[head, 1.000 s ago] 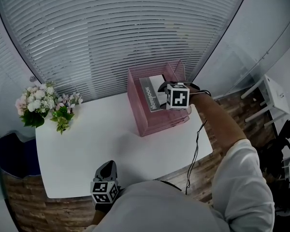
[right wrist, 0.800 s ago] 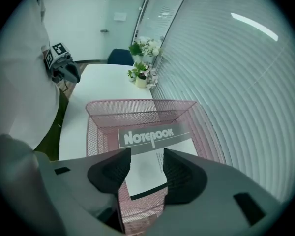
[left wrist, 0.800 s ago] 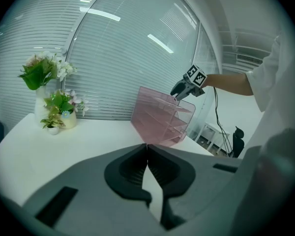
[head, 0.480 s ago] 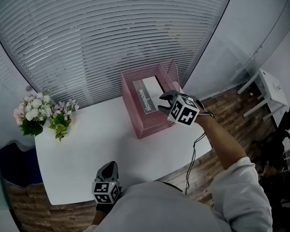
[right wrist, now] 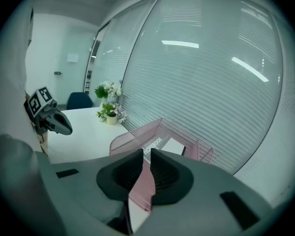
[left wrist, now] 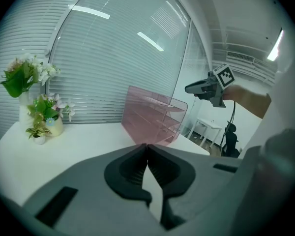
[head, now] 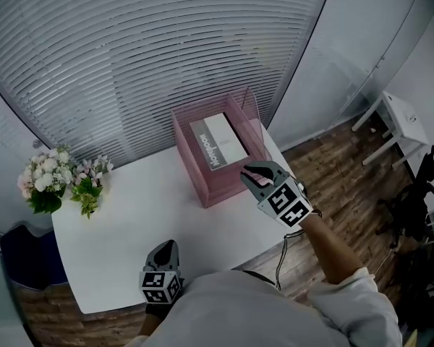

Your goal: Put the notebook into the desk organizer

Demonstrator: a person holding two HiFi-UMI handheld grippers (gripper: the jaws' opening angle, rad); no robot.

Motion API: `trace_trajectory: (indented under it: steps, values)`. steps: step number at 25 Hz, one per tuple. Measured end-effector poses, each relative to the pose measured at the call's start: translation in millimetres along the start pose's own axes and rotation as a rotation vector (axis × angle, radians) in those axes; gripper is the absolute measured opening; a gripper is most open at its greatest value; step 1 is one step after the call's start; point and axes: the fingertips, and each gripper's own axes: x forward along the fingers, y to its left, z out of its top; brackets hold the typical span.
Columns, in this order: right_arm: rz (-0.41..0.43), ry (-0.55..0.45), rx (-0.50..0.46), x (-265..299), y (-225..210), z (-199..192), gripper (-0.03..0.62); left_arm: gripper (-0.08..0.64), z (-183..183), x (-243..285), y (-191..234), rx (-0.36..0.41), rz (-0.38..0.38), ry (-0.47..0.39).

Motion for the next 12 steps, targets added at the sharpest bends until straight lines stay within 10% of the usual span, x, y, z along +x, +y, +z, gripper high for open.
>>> trace_trajectory:
  steps: [12]
  values:
    - [-0.11, -0.103, 0.203, -43.1, 24.8, -22.9, 0.017, 0.01, 11.2, 7.2, -5.1, 0.033, -0.023, -0.007]
